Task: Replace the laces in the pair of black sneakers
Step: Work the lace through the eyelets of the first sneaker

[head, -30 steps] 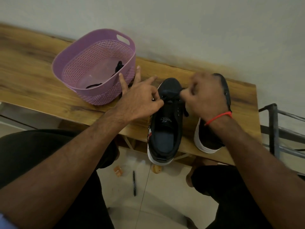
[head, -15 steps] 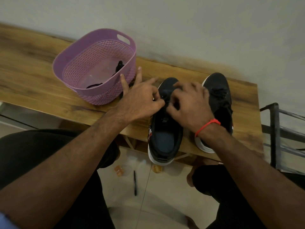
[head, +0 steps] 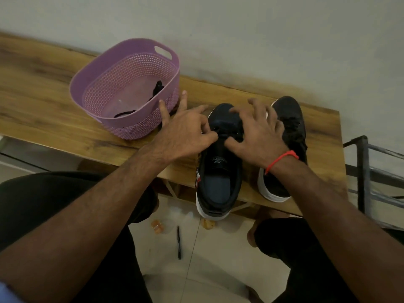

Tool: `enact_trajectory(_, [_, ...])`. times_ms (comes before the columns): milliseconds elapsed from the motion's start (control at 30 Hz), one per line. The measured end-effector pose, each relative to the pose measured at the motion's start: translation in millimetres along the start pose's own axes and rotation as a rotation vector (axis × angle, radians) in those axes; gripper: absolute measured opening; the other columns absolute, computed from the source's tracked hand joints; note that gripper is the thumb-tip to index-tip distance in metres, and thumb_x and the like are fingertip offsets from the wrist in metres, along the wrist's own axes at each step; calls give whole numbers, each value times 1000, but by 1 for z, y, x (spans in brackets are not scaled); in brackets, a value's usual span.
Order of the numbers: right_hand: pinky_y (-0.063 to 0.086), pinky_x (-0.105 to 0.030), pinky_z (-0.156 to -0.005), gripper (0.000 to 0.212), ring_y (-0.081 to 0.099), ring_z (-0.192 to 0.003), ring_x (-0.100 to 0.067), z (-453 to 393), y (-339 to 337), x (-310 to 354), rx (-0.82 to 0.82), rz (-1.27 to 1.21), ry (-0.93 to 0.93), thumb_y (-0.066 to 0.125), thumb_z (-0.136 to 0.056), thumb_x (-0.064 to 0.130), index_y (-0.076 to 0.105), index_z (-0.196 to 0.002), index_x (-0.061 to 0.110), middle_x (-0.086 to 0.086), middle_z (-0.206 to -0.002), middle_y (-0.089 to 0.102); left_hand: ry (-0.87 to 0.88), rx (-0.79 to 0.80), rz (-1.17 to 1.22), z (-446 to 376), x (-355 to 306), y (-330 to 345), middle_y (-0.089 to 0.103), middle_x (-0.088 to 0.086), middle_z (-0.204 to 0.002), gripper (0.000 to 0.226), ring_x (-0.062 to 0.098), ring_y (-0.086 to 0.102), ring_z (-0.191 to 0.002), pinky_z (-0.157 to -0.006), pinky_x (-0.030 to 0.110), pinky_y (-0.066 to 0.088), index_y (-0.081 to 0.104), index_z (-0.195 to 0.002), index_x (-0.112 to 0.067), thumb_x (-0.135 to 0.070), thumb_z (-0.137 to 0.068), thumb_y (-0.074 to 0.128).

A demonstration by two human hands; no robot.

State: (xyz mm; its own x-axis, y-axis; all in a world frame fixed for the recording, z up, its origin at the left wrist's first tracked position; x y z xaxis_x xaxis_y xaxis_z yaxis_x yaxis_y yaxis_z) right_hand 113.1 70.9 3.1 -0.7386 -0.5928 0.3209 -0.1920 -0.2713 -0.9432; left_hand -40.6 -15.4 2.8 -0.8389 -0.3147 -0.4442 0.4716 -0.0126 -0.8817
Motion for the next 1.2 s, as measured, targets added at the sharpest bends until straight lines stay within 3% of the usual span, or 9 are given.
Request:
enact_trajectory(100, [14, -61, -115, 63, 11, -144, -32, -3, -14, -12, 22, -38, 102, 68, -76, 50, 43, -132, 37, -1, -150, 23, 1, 4, -15, 0, 1, -1, 45, -8, -156, 25, 29, 3, -157, -113, 71, -15, 60, -64, -25, -38, -86, 62])
enact_trajectory(233, [18, -60, -113, 29, 22, -134, -35, 1, -15, -8, 149, 72, 128, 64, -80, 54, 55, -98, 32, -4, -132, 39, 31, 14, -175, 7, -4, -1, 66, -5, -125, 32, 26, 40, -142, -118, 68, 9, 49, -62, -25, -46, -87, 53])
enact_trajectory(300, [17, -62, -113, 24, 23, -133, -36, 3, -11, -2, 147, 110, 93, 62, -83, 54, 59, -89, 31, -3, -126, 42, 47, -41, -188, 10, -8, -1, 60, -2, -135, 25, 24, 49, -132, -116, 63, 22, 51, -71, -26, -46, -86, 54])
enact_trajectory(367, [17, -63, -113, 21, 23, -133, -36, 3, -12, 1, 128, 104, 84, 63, -85, 52, 63, -85, 30, -3, -125, 44, 82, -147, -153, 12, -12, 3, 39, 3, -156, 25, 27, 45, -135, -113, 57, 30, 59, -99, -24, -44, -83, 58])
enact_trajectory(433, [18, -61, -113, 20, 23, -134, -35, 3, -13, 1, 117, 56, 101, 64, -84, 49, 65, -83, 29, -2, -126, 45, 143, -201, -172, 14, -20, 13, 19, 6, -166, 44, 30, 34, -145, -117, 57, 29, 57, -125, -24, -38, -83, 62])
enact_trajectory(533, [20, -57, -112, 16, 22, -136, -32, 6, -14, 1, 103, -54, 131, 67, -82, 44, 66, -78, 29, 0, -132, 47, 184, -218, -259, 14, -33, 30, 13, 3, -169, 49, 30, 20, -152, -119, 61, 23, 59, -136, -27, -36, -89, 66])
enact_trajectory(833, [21, -56, -111, 21, 23, -137, -30, 11, -16, 0, 107, -102, 149, 69, -82, 45, 63, -68, 30, 1, -135, 50, 162, -367, -337, 13, -35, 28, 61, -3, -142, 17, 33, 45, -138, -110, 63, 34, 79, -102, -28, -32, -87, 73])
enact_trajectory(1067, [20, -58, -113, 18, 22, -138, -31, 9, -13, 3, 104, -98, 138, 68, -82, 44, 69, -75, 27, 0, -138, 48, 230, -291, -311, 13, -29, 27, 48, 0, -154, 20, 33, 33, -147, -117, 60, 27, 78, -105, -28, -36, -88, 72])
enact_trajectory(1200, [16, -55, -114, 15, 18, -144, -28, 8, -12, 2, 81, -131, 79, 70, -82, 37, 71, -73, 24, 4, -143, 48, 221, -354, -312, 13, -31, 31, 49, 2, -154, 12, 36, 33, -147, -116, 61, 28, 79, -93, -26, -33, -84, 75])
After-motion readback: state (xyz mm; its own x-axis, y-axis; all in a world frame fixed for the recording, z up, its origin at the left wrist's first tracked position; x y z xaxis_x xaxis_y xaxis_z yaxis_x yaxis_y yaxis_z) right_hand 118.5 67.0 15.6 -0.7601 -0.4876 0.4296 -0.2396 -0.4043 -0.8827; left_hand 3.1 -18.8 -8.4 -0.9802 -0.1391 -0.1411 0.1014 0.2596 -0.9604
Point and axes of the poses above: each hand's wrist, its own z-axis away from the middle knuckle, its own y-axis out of the palm, x = y × z, the point moved 3 cm from there along -z, towards the middle knuckle
